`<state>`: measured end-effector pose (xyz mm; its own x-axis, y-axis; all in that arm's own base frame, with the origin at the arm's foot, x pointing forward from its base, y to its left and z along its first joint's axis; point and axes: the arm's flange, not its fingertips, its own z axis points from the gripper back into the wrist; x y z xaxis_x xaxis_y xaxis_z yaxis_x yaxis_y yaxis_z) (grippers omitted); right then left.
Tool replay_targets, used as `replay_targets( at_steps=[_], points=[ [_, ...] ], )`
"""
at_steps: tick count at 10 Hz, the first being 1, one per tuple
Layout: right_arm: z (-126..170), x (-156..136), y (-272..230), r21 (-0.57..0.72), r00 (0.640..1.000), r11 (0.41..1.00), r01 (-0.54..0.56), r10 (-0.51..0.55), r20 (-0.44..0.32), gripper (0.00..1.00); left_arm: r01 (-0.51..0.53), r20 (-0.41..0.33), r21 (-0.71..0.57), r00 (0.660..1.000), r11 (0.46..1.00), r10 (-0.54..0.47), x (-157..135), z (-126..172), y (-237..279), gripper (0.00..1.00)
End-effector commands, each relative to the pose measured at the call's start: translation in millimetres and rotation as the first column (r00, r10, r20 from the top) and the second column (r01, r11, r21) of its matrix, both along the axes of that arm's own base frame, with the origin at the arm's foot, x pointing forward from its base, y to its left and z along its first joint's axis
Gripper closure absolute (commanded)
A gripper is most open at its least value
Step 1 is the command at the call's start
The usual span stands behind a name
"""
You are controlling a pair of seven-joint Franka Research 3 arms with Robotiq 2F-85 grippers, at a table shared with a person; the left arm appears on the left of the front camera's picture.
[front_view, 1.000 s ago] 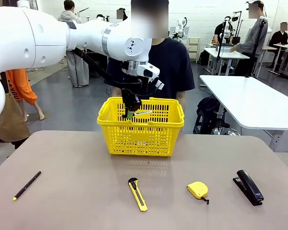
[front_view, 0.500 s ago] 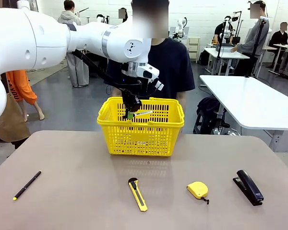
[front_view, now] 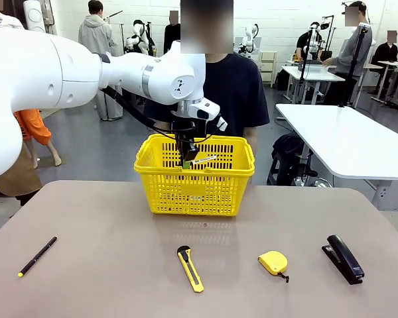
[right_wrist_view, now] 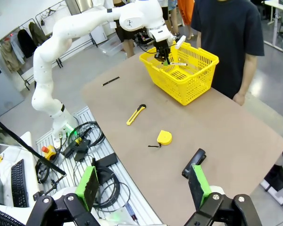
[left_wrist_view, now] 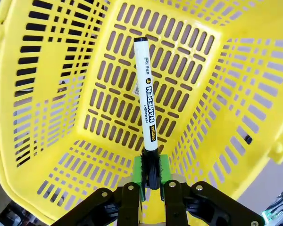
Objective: Place the items the person wants into the basket.
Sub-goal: Pick up the item the person points to and place it in the Market Basket.
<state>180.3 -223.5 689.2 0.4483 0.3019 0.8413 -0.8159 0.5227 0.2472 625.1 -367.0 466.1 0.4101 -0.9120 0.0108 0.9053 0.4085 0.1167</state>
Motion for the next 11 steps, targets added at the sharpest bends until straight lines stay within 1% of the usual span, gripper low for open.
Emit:
replay_targets(
  at_steps=[1, 3, 4, 5, 6, 7, 11],
  points=[
    [1.9, 0.8, 0.4, 0.010, 1.000, 1.000, -0.013, 0.013, 0.018, 0.00, 0.026, -0.031, 0.012, 0.999, 1.000, -0.026, 1.5, -0.4, 1.0, 0.84],
    [1.9, 0.8, 0.4, 0.010, 1.000, 1.000, -0.013, 0.013, 0.018, 0.00, 0.042, -0.040, 0.026, 0.998, 0.999, -0.041, 2.2, -2.2, 0.4, 0.84],
    [1.9, 0.8, 0.4, 0.010, 1.000, 1.000, -0.013, 0.013, 0.018, 0.00, 0.045, -0.044, 0.019, 0.998, 0.999, -0.044, 2.8, -2.9, -0.2, 0.76],
    [1.9, 0.8, 0.4, 0.010, 1.000, 1.000, -0.013, 0.013, 0.018, 0.00, 0.047, -0.044, 0.022, 0.998, 0.999, -0.046, 2.5, -2.2, -0.1, 0.44],
    [1.9, 0.8, 0.4, 0.010, 1.000, 1.000, -0.013, 0.013, 0.018, 0.00, 0.050, -0.040, 0.024, 0.998, 0.998, -0.049, 1.8, -1.8, 0.3, 0.17],
    [1.9, 0.8, 0.4, 0.010, 1.000, 1.000, -0.013, 0.013, 0.018, 0.00, 0.050, -0.040, 0.026, 0.998, 0.998, -0.049, 2.4, -1.5, 0.2, 0.00],
    [1.9, 0.8, 0.4, 0.010, 1.000, 1.000, -0.013, 0.013, 0.018, 0.00, 0.050, -0.046, 0.032, 0.998, 0.998, -0.048, 2.1, -0.7, -0.6, 0.00]
  ],
)
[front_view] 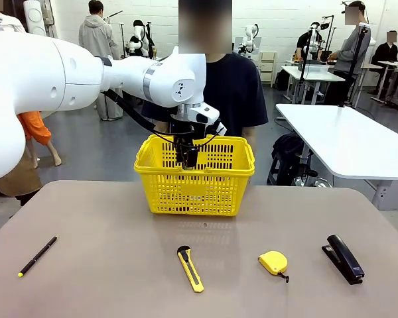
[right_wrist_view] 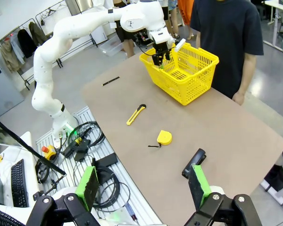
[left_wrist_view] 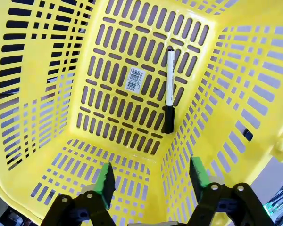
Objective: Place the items the person wants into the basket.
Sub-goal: Pick up the item the person points to and place it in the Market Basket.
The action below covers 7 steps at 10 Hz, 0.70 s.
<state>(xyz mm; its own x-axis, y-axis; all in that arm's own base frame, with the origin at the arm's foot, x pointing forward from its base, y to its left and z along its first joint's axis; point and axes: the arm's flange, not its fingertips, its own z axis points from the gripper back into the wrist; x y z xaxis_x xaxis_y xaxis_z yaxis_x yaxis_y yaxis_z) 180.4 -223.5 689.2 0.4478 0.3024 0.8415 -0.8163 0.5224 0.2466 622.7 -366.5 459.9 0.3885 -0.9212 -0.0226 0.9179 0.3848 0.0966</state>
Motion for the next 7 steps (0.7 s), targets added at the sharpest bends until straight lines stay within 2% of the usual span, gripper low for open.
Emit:
replay_targets(
  at_steps=[1, 4, 5, 6, 7],
  points=[
    [2.0, 0.8, 0.4, 0.010, 1.000, 1.000, -0.013, 0.012, 0.018, 0.00, 0.024, -0.015, 0.012, 1.000, 1.000, -0.024, 3.6, 5.5, -1.4, 0.00],
    [2.0, 0.8, 0.4, 0.010, 1.000, 1.000, -0.013, 0.012, 0.018, 0.00, 0.009, -0.024, -0.002, 1.000, 1.000, -0.009, 3.5, 10.5, 1.1, 0.00],
    [2.0, 0.8, 0.4, 0.010, 1.000, 1.000, -0.013, 0.012, 0.018, 0.00, -0.025, -0.050, -0.012, 0.998, 1.000, 0.024, 2.8, 18.6, 7.2, 0.00],
    [2.0, 0.8, 0.4, 0.010, 1.000, 1.000, -0.013, 0.012, 0.018, 0.00, -0.060, -0.064, -0.061, 0.996, 0.996, 0.056, -4.5, 41.5, 26.7, 0.00],
    [2.0, 0.8, 0.4, 0.010, 1.000, 1.000, -0.013, 0.012, 0.018, 0.00, -0.098, -0.045, -0.122, 0.995, 0.988, 0.094, -22.7, 68.8, 52.6, 0.00]
  ],
)
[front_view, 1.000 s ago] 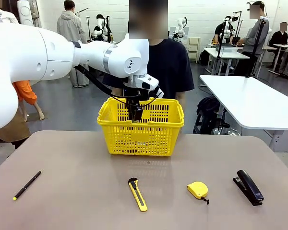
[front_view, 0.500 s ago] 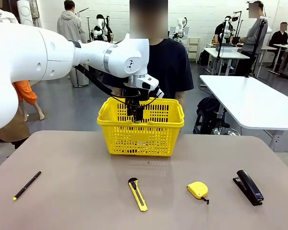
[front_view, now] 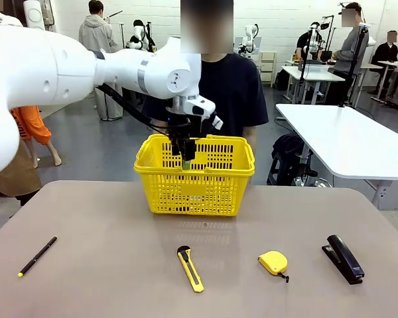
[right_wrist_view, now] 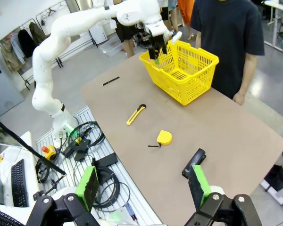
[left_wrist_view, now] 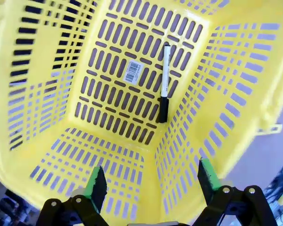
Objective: Place the items the person wants into the basket.
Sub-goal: Pick up the item the person points to and place it in the Market Basket.
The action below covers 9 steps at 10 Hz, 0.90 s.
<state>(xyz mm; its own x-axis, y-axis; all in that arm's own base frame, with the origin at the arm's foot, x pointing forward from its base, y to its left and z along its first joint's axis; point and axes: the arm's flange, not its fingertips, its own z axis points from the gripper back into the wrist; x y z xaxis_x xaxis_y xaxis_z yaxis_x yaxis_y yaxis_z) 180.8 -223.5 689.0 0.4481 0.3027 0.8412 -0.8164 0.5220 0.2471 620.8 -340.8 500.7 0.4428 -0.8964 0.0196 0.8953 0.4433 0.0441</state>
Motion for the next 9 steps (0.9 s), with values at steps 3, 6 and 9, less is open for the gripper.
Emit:
replay_targets(
  at_steps=[3, 6, 9],
  points=[
    [2.2, 0.4, 0.4, 0.011, 1.000, 1.000, -0.012, 0.012, 0.018, 0.00, -0.137, 0.035, -0.213, 0.988, 0.968, 0.147, -109.7, 104.3, 117.6, 0.00],
    [2.2, 0.4, 0.4, 0.011, 1.000, 1.000, -0.012, 0.012, 0.018, 0.00, -0.240, 0.018, -0.209, 0.968, 0.948, 0.249, -181.2, 101.8, 162.4, 0.00],
    [2.2, 0.4, 0.4, 0.011, 1.000, 1.000, -0.012, 0.012, 0.018, 0.00, -0.338, 0.002, -0.108, 0.940, 0.935, 0.340, -218.4, 79.5, 189.0, 0.00]
  ],
)
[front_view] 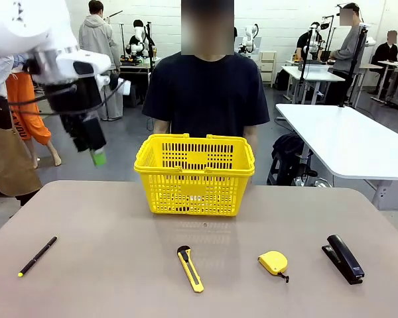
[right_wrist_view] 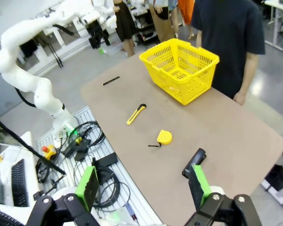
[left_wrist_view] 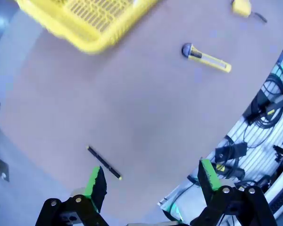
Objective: Place the items the person wants into the basket.
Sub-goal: Pick up the item the person points to and place it in the Market Basket.
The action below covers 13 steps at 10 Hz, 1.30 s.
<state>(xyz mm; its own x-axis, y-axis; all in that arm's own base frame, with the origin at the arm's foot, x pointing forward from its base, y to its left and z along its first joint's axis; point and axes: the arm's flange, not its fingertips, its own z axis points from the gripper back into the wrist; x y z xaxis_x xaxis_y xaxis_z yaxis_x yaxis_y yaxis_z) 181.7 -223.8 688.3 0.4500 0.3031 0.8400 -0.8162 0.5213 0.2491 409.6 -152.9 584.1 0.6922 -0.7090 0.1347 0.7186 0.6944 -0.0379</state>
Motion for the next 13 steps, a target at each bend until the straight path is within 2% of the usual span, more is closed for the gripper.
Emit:
replay_targets(
  at_steps=[1, 2, 4, 5, 6, 13],
  points=[
    [2.9, -0.6, 0.7, 0.011, 1.000, 1.000, -0.011, 0.011, 0.021, 0.00, -0.083, 0.020, 0.034, 0.996, 0.996, 0.082, -17.8, -4.4, 15.4, 0.00],
    [2.9, -0.6, 0.7, 0.011, 1.000, 1.000, -0.011, 0.011, 0.021, 0.00, -0.117, 0.016, 0.048, 0.993, 0.992, 0.117, -26.7, -6.7, 26.2, 0.00],
    [2.9, -0.6, 0.7, 0.011, 1.000, 1.000, -0.011, 0.011, 0.021, 0.00, -0.152, -0.070, 0.118, 0.984, 0.981, 0.161, -26.8, -14.6, 26.1, 0.00],
    [2.9, -0.6, 0.7, 0.011, 1.000, 1.000, -0.011, 0.011, 0.021, 0.00, -0.142, -0.088, 0.151, 0.984, 0.978, 0.156, -23.5, -15.9, 25.6, 0.00],
    [2.9, -0.6, 0.7, 0.011, 1.000, 1.000, -0.011, 0.011, 0.021, 0.00, -0.131, -0.033, 0.083, 0.990, 0.988, 0.134, -26.3, -13.8, 32.2, 0.00],
    [2.9, -0.6, 0.7, 0.011, 1.000, 1.000, -0.011, 0.011, 0.021, 0.00, -0.133, -0.042, 0.094, 0.990, 0.987, 0.137, -26.4, -14.6, 30.8, 0.00]
  ],
)
